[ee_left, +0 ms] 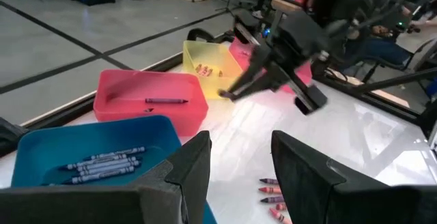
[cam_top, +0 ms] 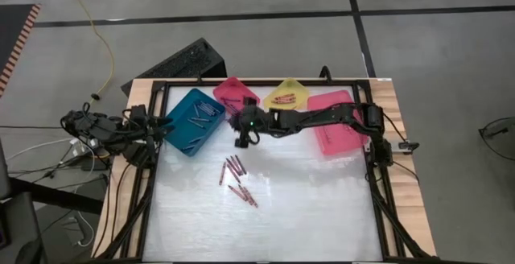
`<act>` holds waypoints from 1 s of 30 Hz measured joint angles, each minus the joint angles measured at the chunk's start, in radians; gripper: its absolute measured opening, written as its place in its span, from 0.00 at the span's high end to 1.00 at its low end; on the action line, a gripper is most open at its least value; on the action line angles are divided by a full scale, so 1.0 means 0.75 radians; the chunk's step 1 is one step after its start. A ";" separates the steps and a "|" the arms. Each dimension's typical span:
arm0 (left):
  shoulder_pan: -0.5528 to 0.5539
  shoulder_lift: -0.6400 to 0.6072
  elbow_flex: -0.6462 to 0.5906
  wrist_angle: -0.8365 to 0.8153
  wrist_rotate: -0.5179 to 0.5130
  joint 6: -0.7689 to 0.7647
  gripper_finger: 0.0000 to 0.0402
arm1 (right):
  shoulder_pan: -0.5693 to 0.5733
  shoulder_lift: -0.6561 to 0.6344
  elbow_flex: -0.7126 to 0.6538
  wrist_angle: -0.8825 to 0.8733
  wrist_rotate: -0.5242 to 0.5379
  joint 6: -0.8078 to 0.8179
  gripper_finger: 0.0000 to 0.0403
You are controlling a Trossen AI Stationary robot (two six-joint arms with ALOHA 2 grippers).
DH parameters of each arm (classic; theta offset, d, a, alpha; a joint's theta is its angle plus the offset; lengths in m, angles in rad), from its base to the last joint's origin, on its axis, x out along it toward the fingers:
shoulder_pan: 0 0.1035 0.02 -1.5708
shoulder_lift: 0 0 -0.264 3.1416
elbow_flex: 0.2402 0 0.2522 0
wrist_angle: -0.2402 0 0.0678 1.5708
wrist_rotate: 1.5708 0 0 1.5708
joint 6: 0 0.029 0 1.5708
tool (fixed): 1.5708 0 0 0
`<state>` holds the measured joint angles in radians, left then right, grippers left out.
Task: Sort crayons
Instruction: Put the violet crayon into the left pink bin
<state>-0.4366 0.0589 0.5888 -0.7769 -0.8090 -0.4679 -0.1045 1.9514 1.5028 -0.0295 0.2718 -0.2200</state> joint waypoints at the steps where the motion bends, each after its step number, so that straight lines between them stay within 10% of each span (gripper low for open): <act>1: 0.000 0.000 0.000 0.000 -0.001 0.000 0.64 | -0.016 0.000 0.000 0.004 0.000 0.019 0.99; 30: 0.000 0.000 0.000 -0.004 -0.024 0.014 0.64 | -0.214 0.001 0.001 0.037 0.176 0.679 0.99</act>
<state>-0.4369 0.0589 0.5888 -0.7799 -0.8268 -0.4572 -0.2649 1.9518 1.5036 -0.0019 0.4038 0.2891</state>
